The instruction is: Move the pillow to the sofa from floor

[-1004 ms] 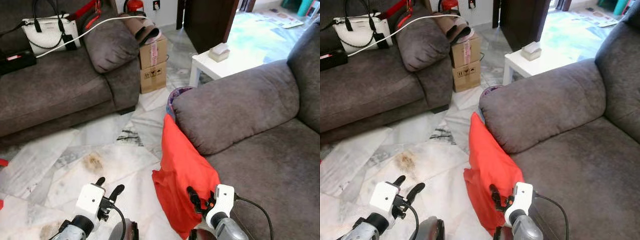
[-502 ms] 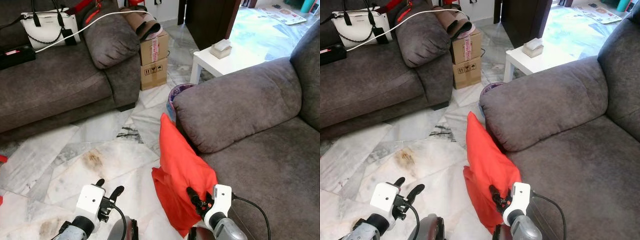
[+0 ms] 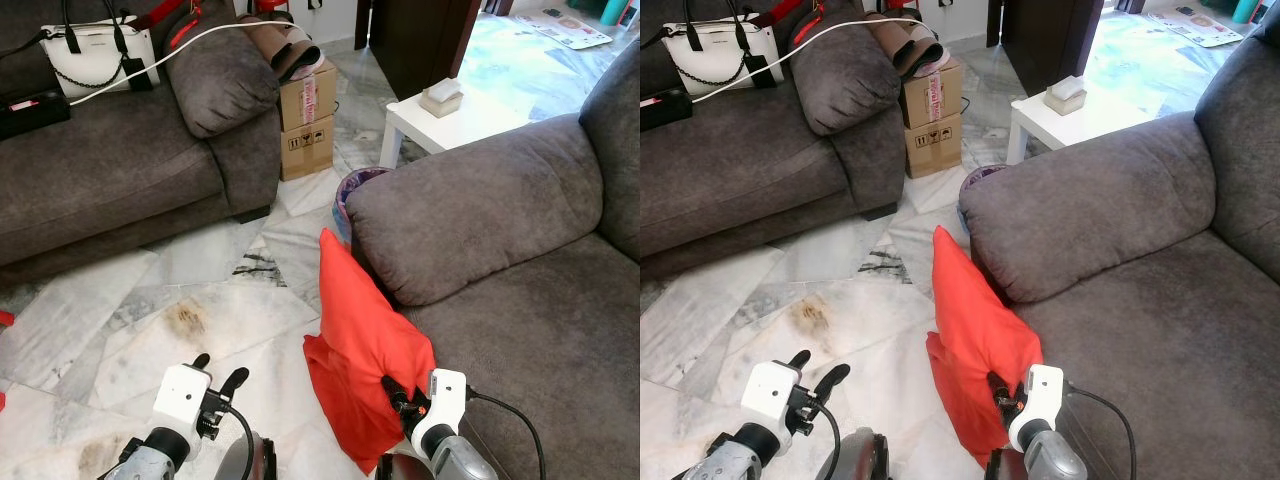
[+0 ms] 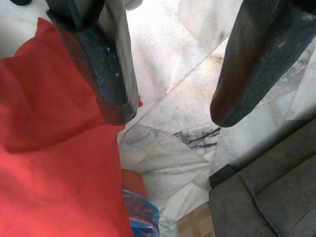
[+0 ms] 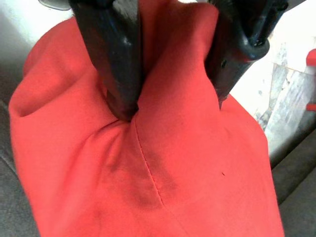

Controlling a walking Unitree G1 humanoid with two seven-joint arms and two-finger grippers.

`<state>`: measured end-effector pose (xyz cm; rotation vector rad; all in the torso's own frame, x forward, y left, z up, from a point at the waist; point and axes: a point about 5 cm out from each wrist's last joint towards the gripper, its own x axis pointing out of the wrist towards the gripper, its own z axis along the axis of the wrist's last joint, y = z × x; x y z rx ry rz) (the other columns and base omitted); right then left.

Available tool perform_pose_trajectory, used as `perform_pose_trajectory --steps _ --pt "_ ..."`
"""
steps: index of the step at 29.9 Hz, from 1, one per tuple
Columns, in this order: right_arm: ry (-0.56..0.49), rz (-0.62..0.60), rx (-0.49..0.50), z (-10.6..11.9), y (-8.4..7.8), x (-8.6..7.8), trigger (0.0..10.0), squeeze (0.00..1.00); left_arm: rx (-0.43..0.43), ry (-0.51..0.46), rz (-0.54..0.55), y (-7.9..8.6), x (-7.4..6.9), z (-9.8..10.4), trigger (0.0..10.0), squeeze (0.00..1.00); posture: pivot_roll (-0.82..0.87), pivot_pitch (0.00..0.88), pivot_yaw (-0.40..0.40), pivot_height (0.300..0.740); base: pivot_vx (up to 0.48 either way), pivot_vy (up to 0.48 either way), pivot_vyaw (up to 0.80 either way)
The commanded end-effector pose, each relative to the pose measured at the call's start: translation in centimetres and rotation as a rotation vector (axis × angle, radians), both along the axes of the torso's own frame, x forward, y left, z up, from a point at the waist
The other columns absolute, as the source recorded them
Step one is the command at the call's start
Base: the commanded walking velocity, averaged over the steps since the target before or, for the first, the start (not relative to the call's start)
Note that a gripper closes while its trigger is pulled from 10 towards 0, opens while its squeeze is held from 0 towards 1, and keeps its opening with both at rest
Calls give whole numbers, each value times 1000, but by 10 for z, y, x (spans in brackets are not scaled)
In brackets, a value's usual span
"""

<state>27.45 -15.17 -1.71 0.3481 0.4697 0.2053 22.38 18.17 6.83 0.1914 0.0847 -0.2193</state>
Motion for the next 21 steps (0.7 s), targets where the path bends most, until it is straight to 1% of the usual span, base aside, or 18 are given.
perform_pose_trajectory --steps 1,13,16,17,18,21 --pt "47 -8 4 -8 1 -8 0 0 -9 30 5 1 -4 -5 10000 0 230 211 28 641 0 0 0" --pt "49 -27 -21 -5 -1 -3 0 0 -27 14 -4 -1 5 -4 10000 0 196 169 33 641 0 0 0" --pt "35 -67 -14 -3 -9 -2 0 0 -36 20 -7 -3 8 -7 10000 0 173 139 42 641 0 0 281" --pt "33 -77 -13 -3 -12 -2 0 0 -38 21 -10 -3 9 -7 10000 0 165 130 44 641 0 0 -431" --pt "31 -72 -29 -3 -15 -3 0 0 -39 21 -14 -4 11 -8 10000 0 156 121 44 641 0 0 444" --pt "34 -70 -34 -5 -18 -5 0 0 -38 20 -19 -4 15 -8 10000 0 135 102 44 641 0 0 442"
